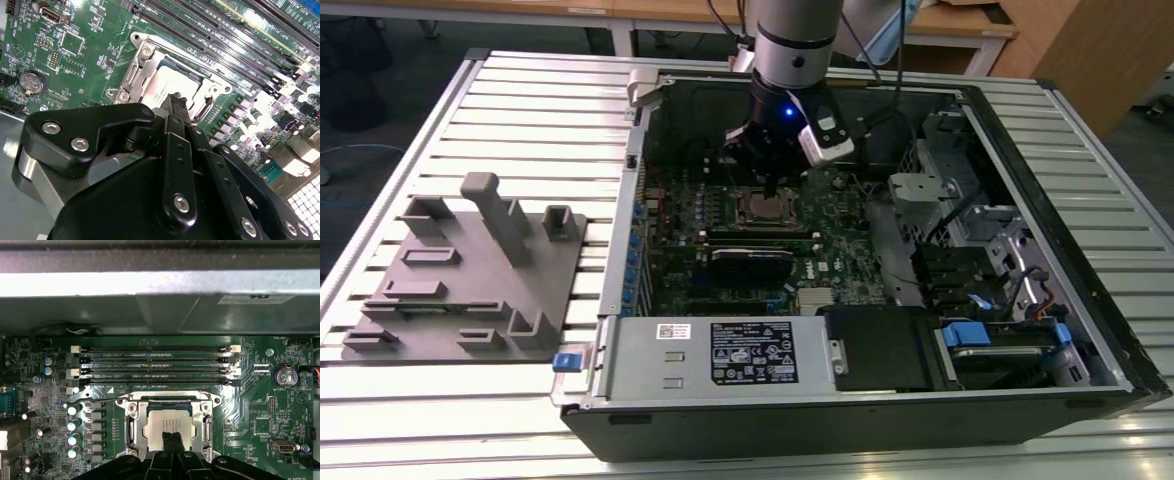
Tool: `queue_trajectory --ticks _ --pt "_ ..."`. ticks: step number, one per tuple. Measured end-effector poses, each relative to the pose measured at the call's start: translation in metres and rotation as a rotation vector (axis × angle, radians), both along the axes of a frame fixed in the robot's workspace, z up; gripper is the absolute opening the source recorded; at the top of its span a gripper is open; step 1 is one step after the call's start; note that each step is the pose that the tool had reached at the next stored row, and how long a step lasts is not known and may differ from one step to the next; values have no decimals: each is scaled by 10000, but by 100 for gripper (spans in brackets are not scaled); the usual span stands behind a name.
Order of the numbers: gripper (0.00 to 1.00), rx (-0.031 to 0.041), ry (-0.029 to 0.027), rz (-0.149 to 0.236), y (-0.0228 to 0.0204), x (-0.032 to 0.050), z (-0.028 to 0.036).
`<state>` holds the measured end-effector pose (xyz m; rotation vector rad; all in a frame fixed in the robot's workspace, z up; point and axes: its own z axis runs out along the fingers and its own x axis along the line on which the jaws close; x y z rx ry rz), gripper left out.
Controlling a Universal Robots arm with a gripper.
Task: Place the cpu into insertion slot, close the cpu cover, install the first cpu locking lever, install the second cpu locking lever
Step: 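Close the cpu cover, then install the first cpu locking lever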
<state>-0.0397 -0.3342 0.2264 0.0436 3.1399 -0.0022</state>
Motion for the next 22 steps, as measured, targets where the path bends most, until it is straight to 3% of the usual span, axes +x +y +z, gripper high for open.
queue_trajectory --ticks 22 --pt "10 126 0 37 0 0 0"
